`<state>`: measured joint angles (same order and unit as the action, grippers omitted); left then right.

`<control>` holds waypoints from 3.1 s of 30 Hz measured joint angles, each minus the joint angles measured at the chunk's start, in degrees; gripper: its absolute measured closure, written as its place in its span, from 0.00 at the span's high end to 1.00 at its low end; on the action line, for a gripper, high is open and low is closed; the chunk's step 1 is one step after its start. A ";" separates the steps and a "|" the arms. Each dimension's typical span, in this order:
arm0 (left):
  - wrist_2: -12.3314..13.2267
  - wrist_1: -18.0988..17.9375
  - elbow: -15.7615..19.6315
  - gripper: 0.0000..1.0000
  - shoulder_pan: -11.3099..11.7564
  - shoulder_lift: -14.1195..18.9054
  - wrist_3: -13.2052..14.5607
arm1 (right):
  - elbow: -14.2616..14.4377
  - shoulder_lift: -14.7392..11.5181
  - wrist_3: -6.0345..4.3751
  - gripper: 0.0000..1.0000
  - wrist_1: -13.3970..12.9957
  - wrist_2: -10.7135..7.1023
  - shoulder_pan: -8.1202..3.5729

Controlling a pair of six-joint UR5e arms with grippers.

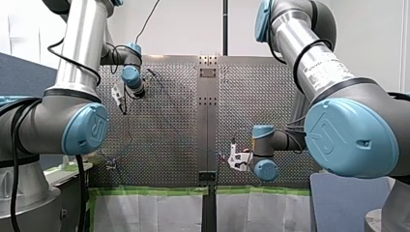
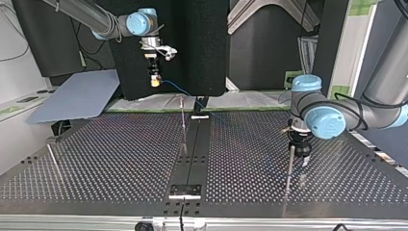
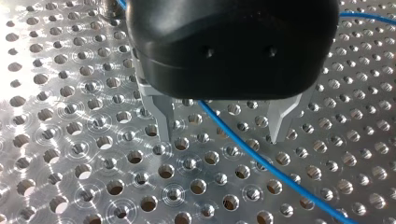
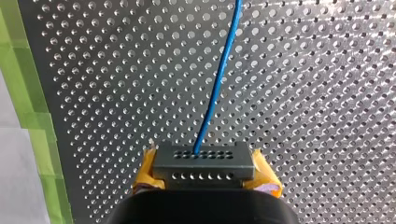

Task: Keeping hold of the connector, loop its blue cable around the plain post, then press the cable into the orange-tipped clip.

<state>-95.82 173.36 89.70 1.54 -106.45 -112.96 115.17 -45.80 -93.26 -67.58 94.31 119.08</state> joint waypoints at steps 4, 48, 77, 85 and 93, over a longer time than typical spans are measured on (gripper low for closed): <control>0.04 0.01 0.01 1.00 0.00 0.00 -0.05 | -0.31 0.28 -0.06 0.00 0.09 -0.30 -0.01; 5.44 -4.21 7.38 1.00 6.60 0.09 -21.00 | -4.27 6.30 -0.78 0.00 3.46 -1.70 -0.03; 9.67 -0.84 14.93 1.00 5.47 10.78 -17.11 | -4.64 6.31 -0.80 0.00 3.76 -1.75 0.03; 9.97 1.74 14.95 1.00 4.34 13.27 -15.21 | -4.64 6.30 -0.80 0.00 3.76 -1.75 0.05; 9.89 5.95 16.25 1.00 3.40 17.48 -12.95 | -4.84 6.30 -0.80 0.00 3.98 -1.73 -0.01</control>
<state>-85.93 179.30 105.95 4.94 -88.96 -125.91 110.34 -39.50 -94.06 -63.60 92.57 119.07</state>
